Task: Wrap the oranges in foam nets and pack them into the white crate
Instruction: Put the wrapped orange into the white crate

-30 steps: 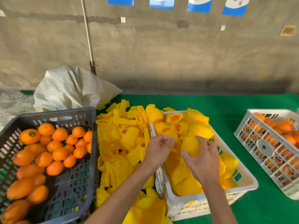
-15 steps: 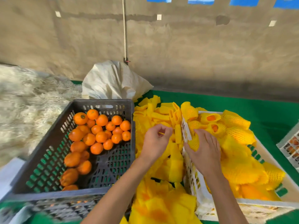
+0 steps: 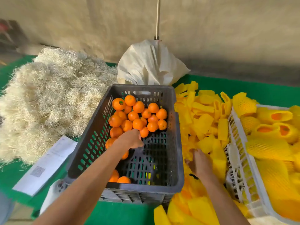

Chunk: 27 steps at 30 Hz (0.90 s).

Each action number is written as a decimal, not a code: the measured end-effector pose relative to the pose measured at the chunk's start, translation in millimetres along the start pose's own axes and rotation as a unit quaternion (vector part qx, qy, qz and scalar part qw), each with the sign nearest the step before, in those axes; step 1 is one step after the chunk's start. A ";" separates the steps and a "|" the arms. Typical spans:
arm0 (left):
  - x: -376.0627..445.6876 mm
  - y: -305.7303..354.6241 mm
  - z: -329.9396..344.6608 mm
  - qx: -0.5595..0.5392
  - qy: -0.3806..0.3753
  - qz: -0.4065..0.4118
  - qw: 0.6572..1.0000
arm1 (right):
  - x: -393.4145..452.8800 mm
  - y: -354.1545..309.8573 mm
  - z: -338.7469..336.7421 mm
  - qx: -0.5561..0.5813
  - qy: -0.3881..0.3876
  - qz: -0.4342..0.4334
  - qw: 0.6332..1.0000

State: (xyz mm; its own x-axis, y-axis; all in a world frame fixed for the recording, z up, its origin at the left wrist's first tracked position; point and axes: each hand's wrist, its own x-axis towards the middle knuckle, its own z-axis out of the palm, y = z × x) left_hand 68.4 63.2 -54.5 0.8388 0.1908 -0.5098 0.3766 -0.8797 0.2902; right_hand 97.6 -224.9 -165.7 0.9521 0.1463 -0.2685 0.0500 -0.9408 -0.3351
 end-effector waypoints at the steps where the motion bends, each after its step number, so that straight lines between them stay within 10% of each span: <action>1: 3.7 -10.6 2.1 0.023 -0.040 -0.025 0.999 | 1.0 -1.2 4.3 0.016 0.002 0.012 1.000; 6: 29.2 -38.0 25.7 0.058 -0.134 -0.092 0.985 | -4.9 -14.1 5.7 0.045 0.012 0.060 0.997; 14: 53.0 -52.5 50.3 0.339 -0.047 -0.006 0.940 | -17.2 -19.9 -25.1 0.273 0.066 0.017 0.960; 19: 49.9 -29.6 26.8 0.210 -0.059 0.009 0.976 | -21.4 -20.6 -50.9 0.314 0.059 0.023 0.947; 23: 31.2 -6.0 11.6 -0.015 0.080 0.051 0.995 | -31.0 -27.1 -80.1 0.354 0.071 0.003 0.932; 27: -10.7 36.2 1.2 -0.330 0.237 0.112 0.907 | -41.7 -29.5 -107.9 0.345 0.106 -0.043 0.931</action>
State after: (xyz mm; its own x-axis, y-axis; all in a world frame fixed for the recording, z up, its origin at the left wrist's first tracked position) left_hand 72.6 28.8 -39.5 0.9391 0.3431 -0.0194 0.1991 -0.4971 0.8446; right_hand 89.0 -236.2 -47.2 0.9954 0.0802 -0.0534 -0.0065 -0.4964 -0.8681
